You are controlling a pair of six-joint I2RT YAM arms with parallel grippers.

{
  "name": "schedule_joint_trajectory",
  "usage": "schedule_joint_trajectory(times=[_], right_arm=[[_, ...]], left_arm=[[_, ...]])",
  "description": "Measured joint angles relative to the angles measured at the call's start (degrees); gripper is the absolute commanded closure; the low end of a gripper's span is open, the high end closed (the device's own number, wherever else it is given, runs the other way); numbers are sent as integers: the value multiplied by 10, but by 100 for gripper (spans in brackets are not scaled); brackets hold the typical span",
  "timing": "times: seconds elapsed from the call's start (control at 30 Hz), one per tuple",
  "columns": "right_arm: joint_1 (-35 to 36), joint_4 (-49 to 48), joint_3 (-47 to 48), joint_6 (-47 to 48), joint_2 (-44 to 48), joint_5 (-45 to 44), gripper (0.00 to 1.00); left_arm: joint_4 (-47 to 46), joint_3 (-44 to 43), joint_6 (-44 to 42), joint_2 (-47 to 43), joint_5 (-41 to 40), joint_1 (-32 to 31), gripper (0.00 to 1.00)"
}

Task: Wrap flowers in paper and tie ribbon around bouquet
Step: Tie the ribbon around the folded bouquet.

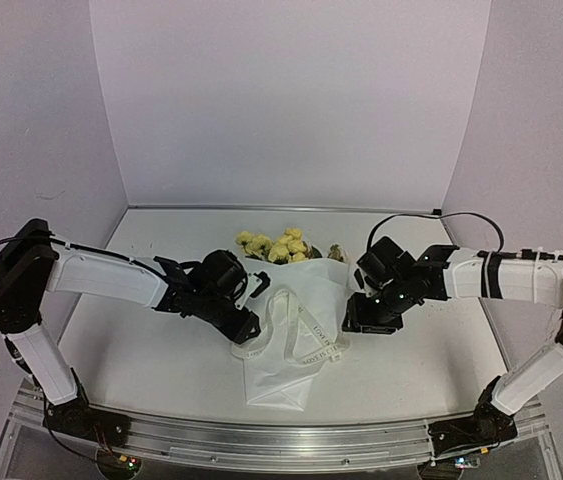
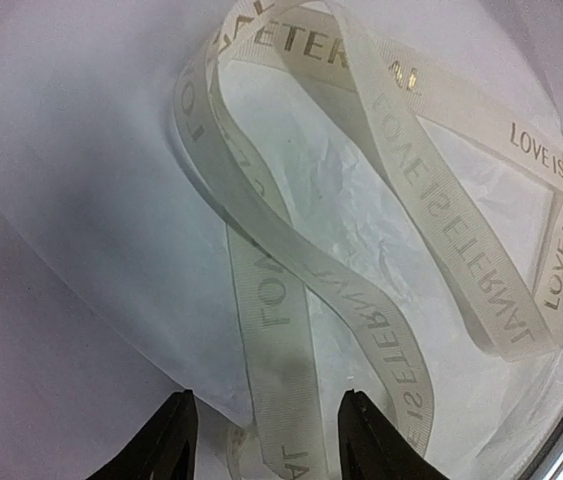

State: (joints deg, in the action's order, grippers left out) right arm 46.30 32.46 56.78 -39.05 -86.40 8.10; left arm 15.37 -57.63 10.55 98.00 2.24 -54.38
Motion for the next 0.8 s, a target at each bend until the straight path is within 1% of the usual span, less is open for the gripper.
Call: schedule_joint_trajectory(times=[0.3, 0.37, 0.43, 0.5, 0.63, 0.8], right_arm=[[0, 1, -27, 1, 28, -14, 48], [0, 1, -34, 1, 34, -16, 48], [0, 1, -40, 1, 38, -17, 48], [0, 1, -45, 2, 40, -19, 48], [3, 1, -51, 6, 41, -21, 47], [13, 1, -53, 24, 43, -21, 47]], left_arm=[[20, -18, -2, 42, 7, -1, 50], [23, -23, -2, 48, 7, -2, 52], [24, -28, -3, 53, 7, -2, 57], [23, -33, -2, 57, 7, -2, 63], [24, -39, -5, 65, 6, -3, 79], [25, -40, -5, 67, 0, -3, 90]])
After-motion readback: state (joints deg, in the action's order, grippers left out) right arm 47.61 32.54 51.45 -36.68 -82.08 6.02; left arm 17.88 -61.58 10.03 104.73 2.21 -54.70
